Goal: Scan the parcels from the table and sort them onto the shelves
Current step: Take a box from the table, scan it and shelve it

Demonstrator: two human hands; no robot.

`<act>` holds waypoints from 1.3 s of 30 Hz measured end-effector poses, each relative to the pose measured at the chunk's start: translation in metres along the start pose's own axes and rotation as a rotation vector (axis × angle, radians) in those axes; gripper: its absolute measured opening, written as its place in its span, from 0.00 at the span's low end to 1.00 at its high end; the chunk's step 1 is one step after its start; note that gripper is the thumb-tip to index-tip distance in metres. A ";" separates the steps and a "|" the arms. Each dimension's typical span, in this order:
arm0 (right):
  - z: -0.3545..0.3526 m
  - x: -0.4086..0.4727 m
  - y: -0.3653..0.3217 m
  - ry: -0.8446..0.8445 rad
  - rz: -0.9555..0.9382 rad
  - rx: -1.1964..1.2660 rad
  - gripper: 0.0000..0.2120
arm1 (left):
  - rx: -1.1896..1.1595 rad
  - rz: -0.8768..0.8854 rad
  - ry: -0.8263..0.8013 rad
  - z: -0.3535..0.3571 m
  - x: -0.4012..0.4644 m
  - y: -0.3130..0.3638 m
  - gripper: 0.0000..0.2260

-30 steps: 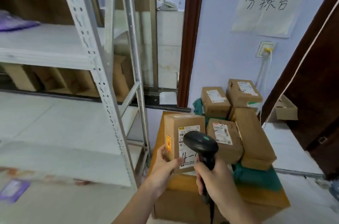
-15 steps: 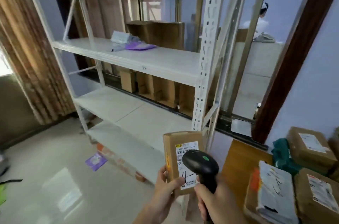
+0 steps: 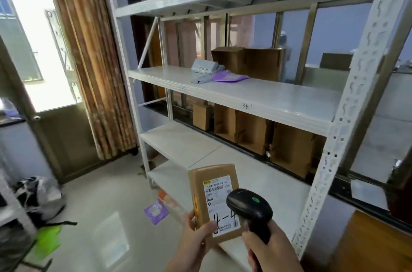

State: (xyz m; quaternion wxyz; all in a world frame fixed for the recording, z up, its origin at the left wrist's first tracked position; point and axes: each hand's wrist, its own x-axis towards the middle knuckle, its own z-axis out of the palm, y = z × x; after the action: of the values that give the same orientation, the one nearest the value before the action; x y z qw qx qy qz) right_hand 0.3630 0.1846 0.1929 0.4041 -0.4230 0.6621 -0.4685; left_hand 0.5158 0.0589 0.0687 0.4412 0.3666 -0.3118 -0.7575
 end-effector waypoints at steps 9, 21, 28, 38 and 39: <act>0.026 0.114 -0.060 -0.039 -0.066 -0.013 0.03 | 0.022 0.119 -0.022 -0.006 0.087 0.128 0.34; 0.046 0.267 -0.160 -0.001 -0.240 0.197 0.04 | 0.324 0.405 -0.181 0.056 0.257 0.290 0.38; 0.044 0.321 -0.190 0.155 -0.236 0.104 0.02 | 0.534 0.510 -0.260 0.116 0.345 0.350 0.30; 0.057 0.366 -0.195 0.556 -0.114 0.044 0.03 | 0.865 0.418 -0.628 0.221 0.506 0.394 0.31; 0.058 0.367 -0.194 0.591 -0.092 0.042 0.04 | 0.906 0.420 -0.647 0.235 0.520 0.400 0.35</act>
State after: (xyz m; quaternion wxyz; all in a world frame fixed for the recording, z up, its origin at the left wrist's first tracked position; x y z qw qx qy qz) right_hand 0.3361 -0.2152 0.3147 0.1810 -0.2896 0.7211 -0.6029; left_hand 0.3190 -0.5390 0.3673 0.2639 0.1996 -0.7885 -0.5185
